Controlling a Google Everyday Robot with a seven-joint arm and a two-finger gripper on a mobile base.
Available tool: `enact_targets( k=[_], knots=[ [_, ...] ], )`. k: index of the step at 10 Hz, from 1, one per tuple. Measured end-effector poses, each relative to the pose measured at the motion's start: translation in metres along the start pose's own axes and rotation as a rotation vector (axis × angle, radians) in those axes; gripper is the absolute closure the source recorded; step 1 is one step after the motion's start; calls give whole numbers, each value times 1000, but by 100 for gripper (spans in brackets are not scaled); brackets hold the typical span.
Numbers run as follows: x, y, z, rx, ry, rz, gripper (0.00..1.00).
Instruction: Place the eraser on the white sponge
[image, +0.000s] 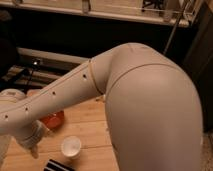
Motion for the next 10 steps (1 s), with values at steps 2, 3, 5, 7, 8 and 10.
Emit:
enact_targets(
  k=[2,3,5,7,8,10],
  knots=[
    [-5,26,15,-16,10,-70,35],
    [-6,38,23,-19,16,-100,35],
    [0,57,41,-18,44,-142,35],
    [18,62,64,-21,97,-135,35],
    [26,65,75,-27,123,-127,35],
    [34,69,89,-34,147,-116,35]
  ],
)
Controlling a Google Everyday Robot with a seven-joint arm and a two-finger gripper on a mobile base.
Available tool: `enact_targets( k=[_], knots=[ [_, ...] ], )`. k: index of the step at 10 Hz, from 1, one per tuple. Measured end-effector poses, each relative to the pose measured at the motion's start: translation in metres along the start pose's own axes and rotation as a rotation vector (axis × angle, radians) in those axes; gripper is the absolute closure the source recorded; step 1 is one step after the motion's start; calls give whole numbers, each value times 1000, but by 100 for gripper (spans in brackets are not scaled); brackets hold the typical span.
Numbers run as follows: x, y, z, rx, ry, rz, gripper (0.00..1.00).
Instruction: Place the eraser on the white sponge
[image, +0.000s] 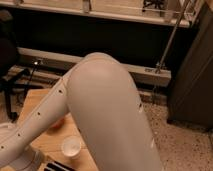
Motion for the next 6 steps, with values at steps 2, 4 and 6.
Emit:
enact_targets(
  k=[2,4,6],
  knots=[
    [0,-2,10,4,6,0,35],
    [-3,-4,18,25,11,-24,35],
    [-4,-10,26,50,18,-34,35]
  ],
)
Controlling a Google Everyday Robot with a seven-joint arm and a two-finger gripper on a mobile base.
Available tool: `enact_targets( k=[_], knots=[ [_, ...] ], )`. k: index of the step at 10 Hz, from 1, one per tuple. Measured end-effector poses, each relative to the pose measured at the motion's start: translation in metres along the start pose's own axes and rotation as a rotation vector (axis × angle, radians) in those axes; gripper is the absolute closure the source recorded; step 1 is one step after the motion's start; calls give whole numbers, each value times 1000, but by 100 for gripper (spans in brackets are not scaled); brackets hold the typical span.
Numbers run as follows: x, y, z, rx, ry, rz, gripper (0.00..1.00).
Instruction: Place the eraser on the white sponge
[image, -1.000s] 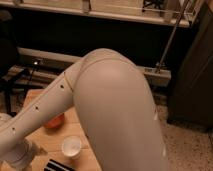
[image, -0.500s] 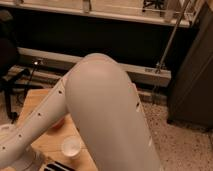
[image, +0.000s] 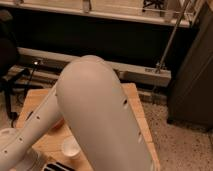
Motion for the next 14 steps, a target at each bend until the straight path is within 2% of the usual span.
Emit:
enact_targets(
  k=[3,9,14],
  knots=[
    [4,-4,15,4,16,15,35],
    [27,-28,31,8,16,128,35],
    [23,-27,41,-16,7,150,35]
  ],
)
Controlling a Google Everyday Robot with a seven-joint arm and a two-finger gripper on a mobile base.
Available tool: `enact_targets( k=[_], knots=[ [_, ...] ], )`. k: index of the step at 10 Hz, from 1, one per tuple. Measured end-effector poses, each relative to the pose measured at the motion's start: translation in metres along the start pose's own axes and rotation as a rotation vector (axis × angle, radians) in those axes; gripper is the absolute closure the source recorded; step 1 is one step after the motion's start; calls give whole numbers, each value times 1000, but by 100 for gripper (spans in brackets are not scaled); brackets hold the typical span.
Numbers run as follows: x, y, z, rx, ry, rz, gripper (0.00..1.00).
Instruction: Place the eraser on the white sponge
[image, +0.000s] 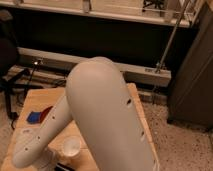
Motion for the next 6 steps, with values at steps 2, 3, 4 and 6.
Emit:
enact_targets(
  k=[2,3,4,6],
  knots=[
    [-4,4,3,-7,4,-10,35],
    [-5,5,5,-12,8,-12,35],
    [-5,6,7,-18,10,-13,39],
    [-7,7,8,-28,15,-15,60]
  ],
)
